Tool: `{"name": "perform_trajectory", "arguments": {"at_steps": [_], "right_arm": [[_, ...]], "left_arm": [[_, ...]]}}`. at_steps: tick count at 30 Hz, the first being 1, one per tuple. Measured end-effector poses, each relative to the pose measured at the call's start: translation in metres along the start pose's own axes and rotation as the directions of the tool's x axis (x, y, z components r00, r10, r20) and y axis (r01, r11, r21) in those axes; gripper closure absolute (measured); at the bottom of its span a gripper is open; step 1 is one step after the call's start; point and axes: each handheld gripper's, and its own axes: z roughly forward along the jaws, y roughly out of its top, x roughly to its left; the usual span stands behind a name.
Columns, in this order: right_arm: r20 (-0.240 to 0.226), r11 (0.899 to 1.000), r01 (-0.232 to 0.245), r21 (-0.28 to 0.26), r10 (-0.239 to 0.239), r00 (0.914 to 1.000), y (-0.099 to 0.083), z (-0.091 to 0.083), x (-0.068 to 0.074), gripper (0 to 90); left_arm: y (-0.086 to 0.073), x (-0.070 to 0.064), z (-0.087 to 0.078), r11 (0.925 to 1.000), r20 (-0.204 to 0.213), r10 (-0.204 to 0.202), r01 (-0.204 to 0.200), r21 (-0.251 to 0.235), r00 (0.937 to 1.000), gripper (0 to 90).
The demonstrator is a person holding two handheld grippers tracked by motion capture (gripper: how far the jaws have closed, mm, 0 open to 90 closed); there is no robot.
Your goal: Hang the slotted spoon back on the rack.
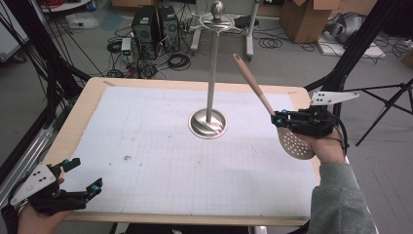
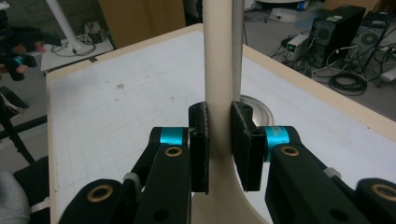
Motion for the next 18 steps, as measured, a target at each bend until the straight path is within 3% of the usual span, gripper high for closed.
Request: {"name": "perform_trajectory", "arguments": {"at_steps": [14, 18], "right_arm": [[0.024, 1.0, 0.001, -0.013, -0.001, 0.9997, 0.011, -0.007, -0.002, 78.2], [0.026, 0.999, 0.012, -0.044, -0.011, 0.9996, 0.018, -0.009, 0.0, 78.2]], "left_arm": [[-0.002, 0.004, -0.003, 0.9999, -0.007, -0.013, 0.013, -0.004, 0.9999, 2.0], [-0.002, 0.005, -0.008, 0.9997, -0.012, -0.02, 0.02, -0.011, 0.9997, 2.0]]}}
